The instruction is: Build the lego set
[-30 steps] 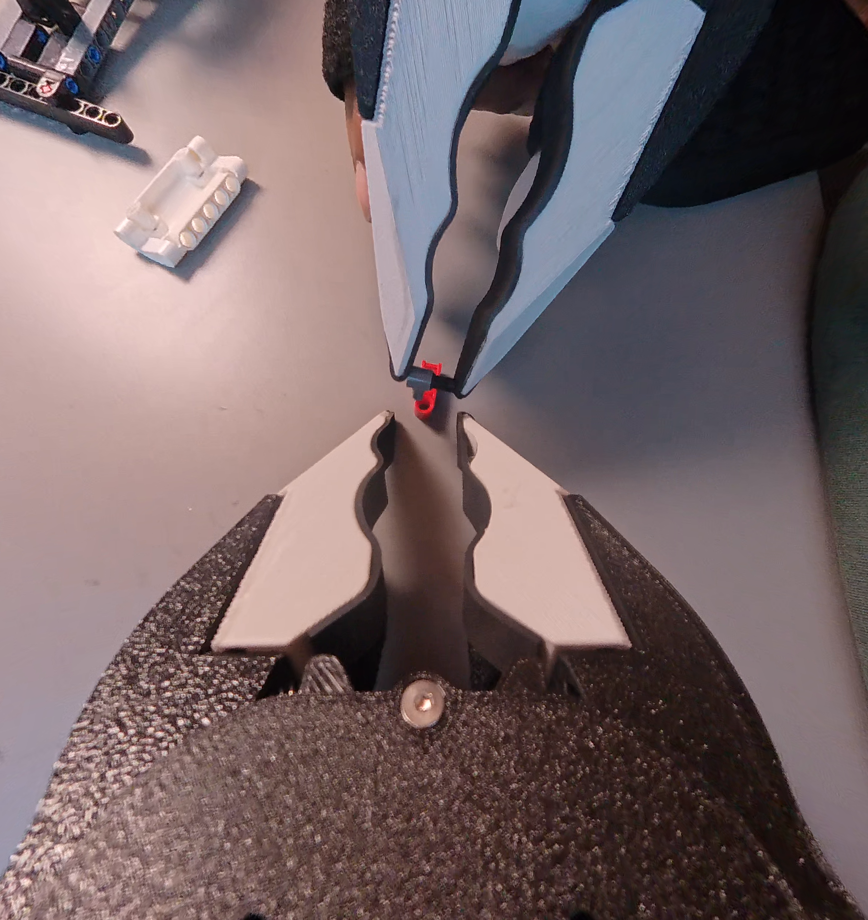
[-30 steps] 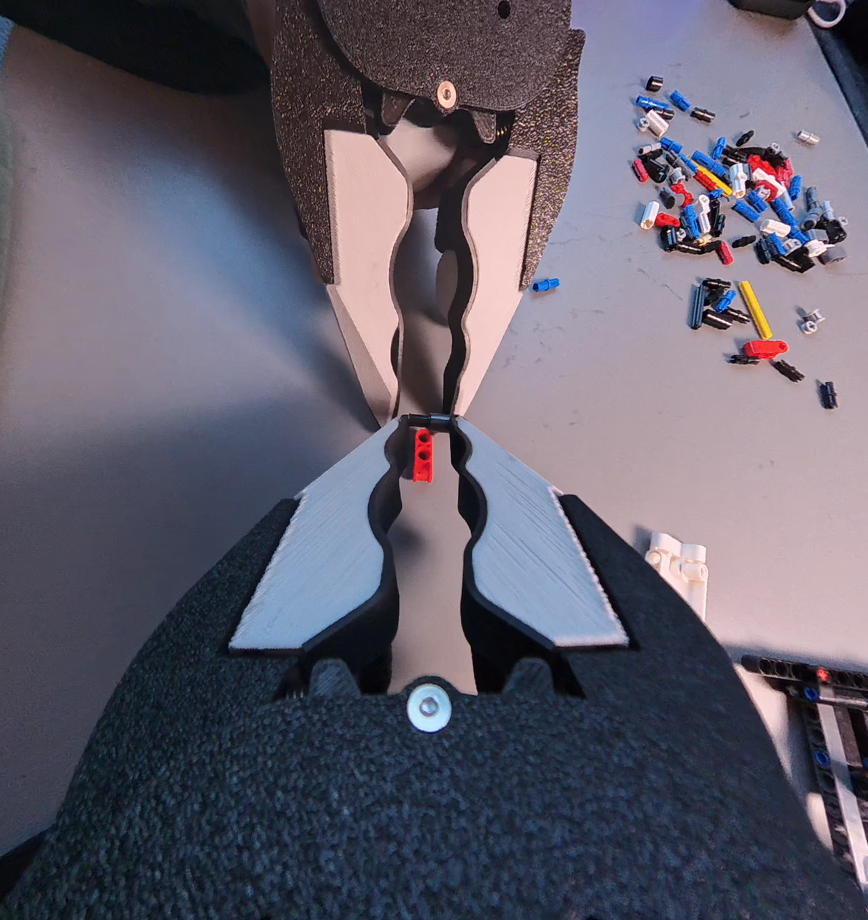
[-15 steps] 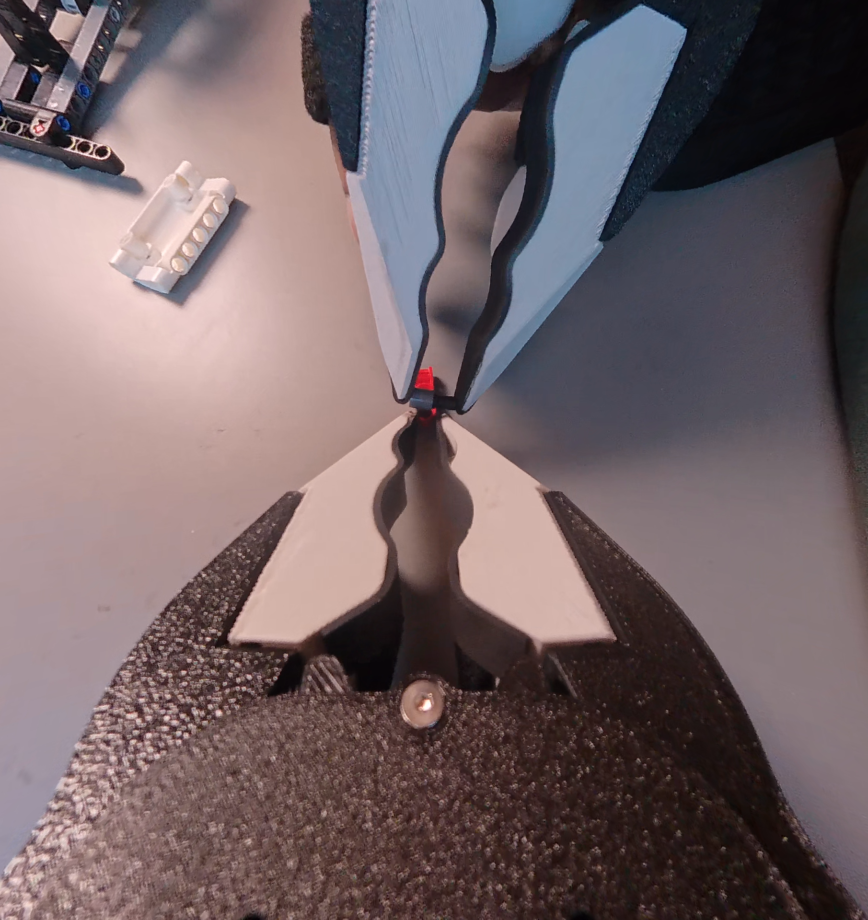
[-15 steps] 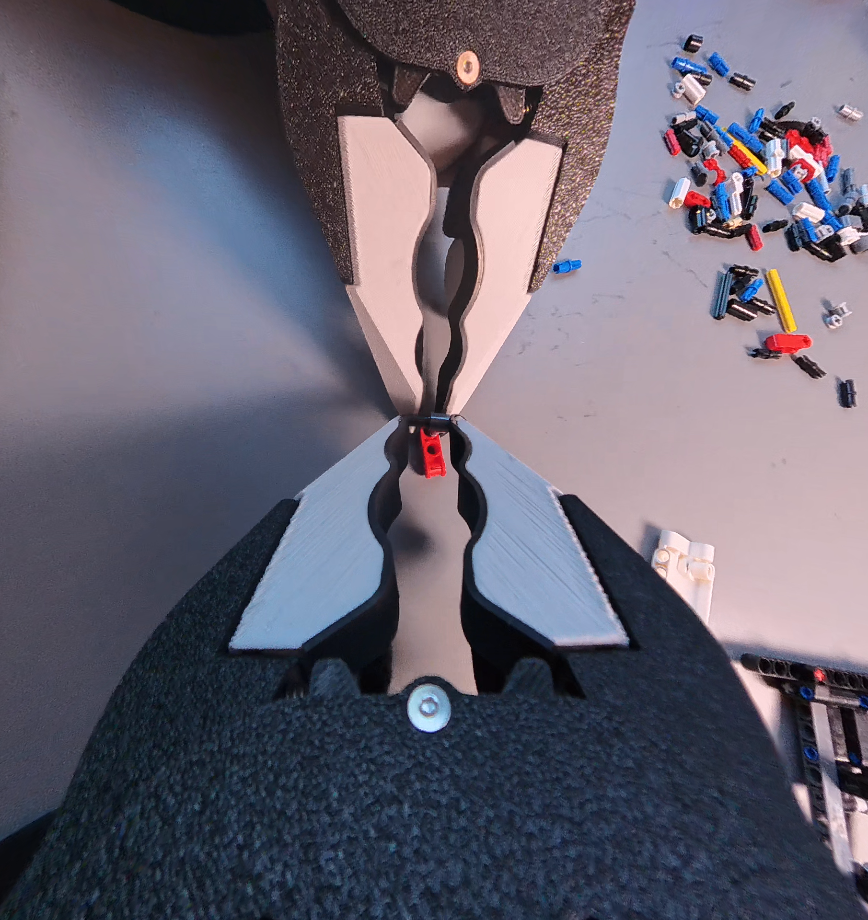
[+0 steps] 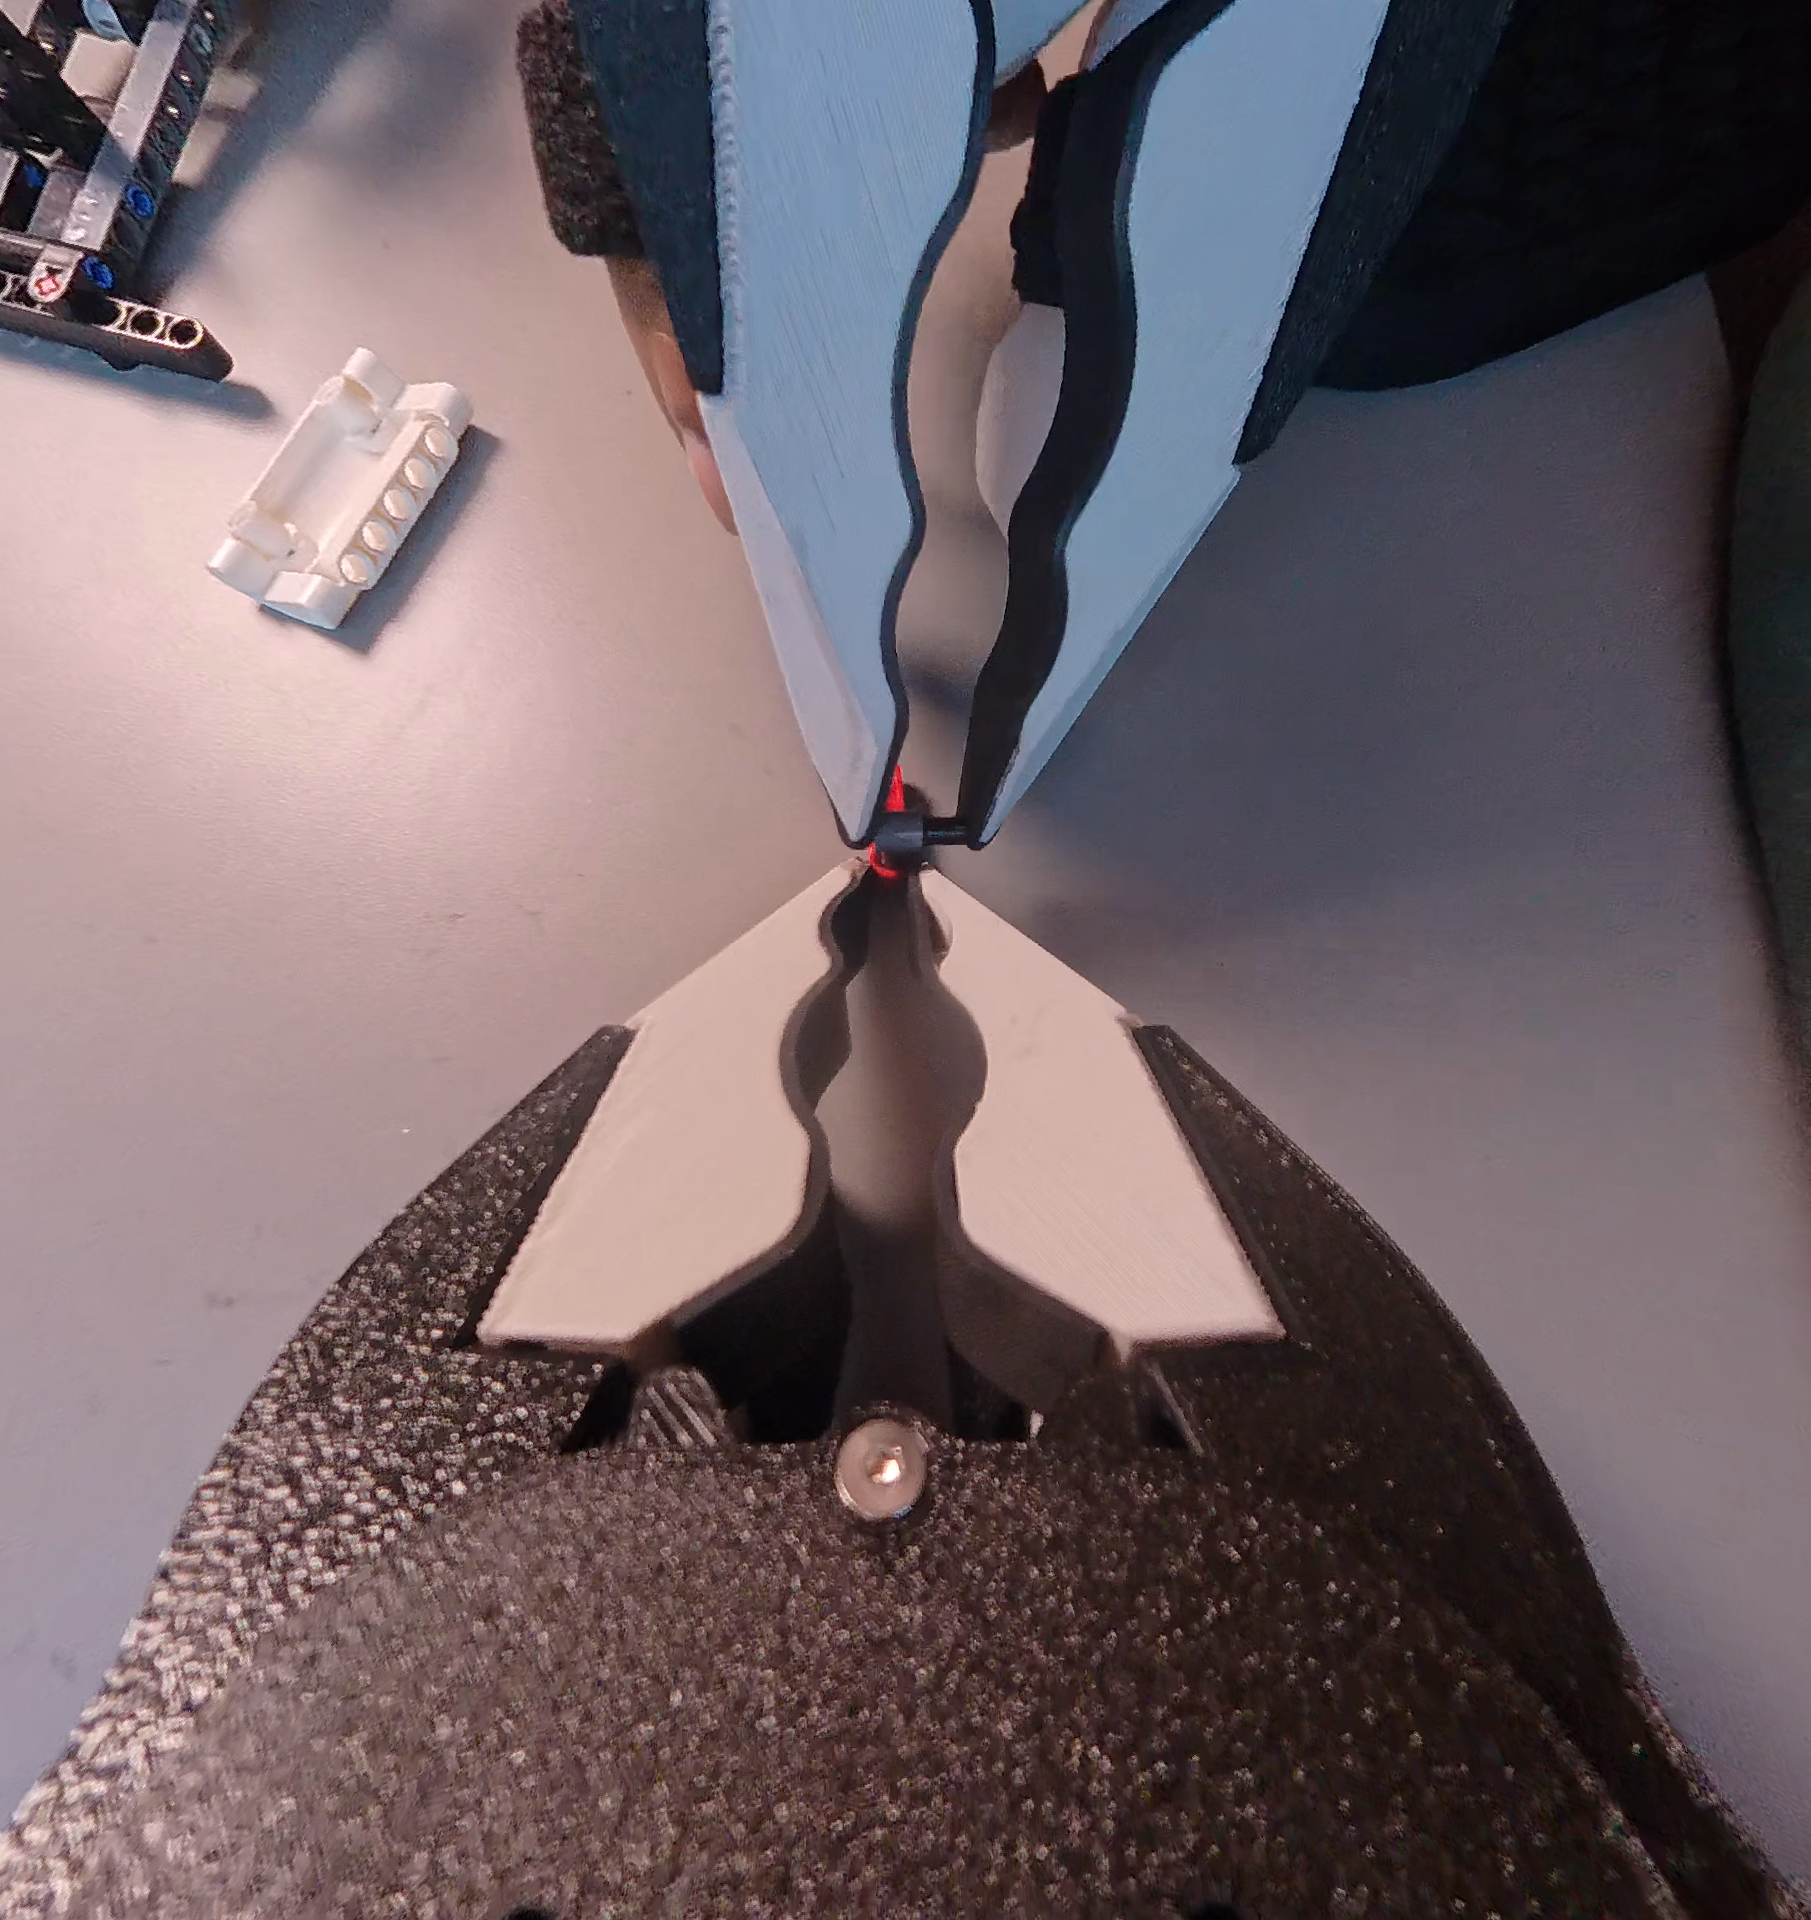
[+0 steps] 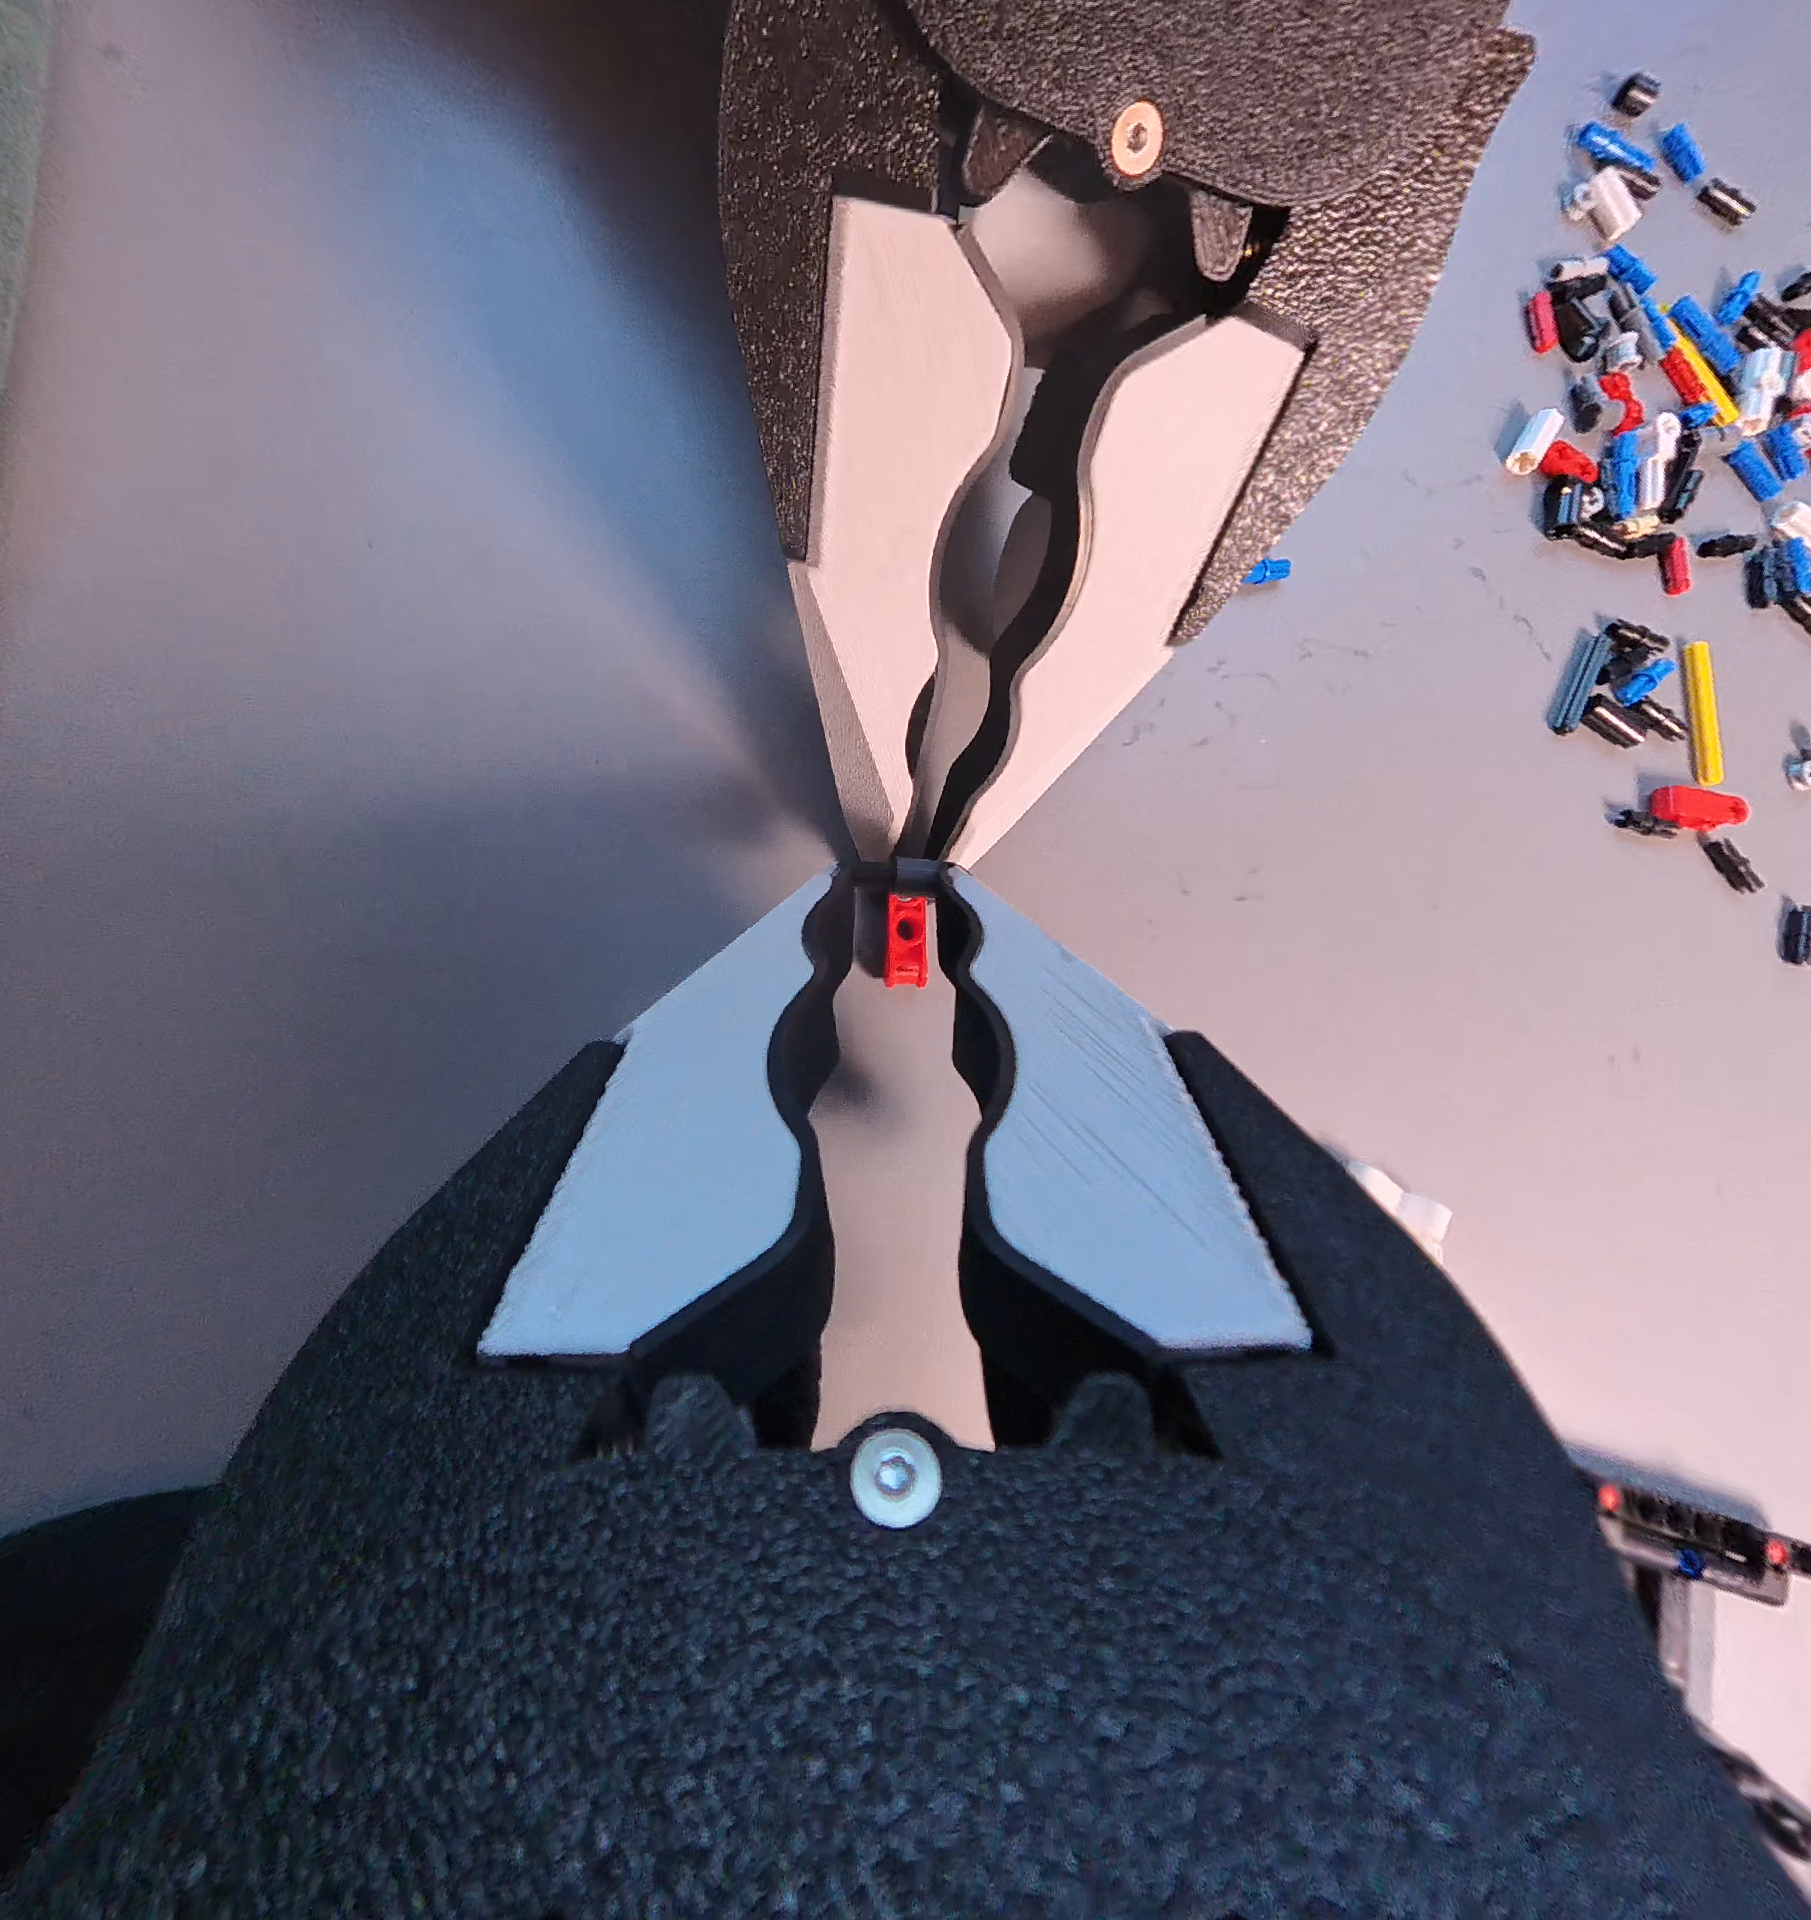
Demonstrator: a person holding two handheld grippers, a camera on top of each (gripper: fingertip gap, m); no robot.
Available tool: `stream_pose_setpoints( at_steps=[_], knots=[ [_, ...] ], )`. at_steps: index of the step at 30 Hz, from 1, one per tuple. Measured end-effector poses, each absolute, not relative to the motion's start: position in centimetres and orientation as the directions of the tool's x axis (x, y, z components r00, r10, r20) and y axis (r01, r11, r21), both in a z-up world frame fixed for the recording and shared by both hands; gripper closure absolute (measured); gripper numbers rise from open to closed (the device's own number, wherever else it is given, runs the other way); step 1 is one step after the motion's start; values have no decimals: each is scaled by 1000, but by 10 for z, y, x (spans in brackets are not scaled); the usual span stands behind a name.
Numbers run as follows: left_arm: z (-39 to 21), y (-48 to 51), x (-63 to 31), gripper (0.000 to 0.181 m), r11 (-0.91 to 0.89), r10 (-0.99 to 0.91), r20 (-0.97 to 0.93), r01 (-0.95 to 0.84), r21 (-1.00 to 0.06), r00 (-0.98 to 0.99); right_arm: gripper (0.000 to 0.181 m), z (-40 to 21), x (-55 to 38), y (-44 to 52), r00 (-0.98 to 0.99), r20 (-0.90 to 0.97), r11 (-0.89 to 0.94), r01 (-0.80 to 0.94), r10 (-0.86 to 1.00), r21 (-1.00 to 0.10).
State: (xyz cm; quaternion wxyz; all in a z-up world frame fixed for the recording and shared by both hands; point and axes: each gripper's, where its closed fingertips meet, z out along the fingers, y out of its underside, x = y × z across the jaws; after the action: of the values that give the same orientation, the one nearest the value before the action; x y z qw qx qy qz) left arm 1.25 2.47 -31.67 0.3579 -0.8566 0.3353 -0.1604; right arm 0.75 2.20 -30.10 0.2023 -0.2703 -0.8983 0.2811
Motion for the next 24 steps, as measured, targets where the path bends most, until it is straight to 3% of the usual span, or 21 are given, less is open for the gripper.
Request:
stream_pose_setpoints(
  at_steps=[11, 16, 19, 24],
  knots=[
    [-317, 25, 13, 176, -513, -698, 33, -467, -721, 716, 167, -307, 12, 30, -817, 146, 743, 414, 558, -525],
    [-316, 24, 12, 175, -514, -699, 40, -463, -722, 714, 166, -305, 10, 27, -805, 117, 704, 426, 581, -568],
    [-313, 20, 8, 162, -517, -699, 65, -440, -734, 712, 166, -300, 11, 25, -796, 119, 678, 415, 594, -606],
    [-295, 20, 12, 167, -472, -703, 78, -383, -794, 707, 166, -286, 11, 21, -770, 120, 619, 398, 627, -677]
  ],
)
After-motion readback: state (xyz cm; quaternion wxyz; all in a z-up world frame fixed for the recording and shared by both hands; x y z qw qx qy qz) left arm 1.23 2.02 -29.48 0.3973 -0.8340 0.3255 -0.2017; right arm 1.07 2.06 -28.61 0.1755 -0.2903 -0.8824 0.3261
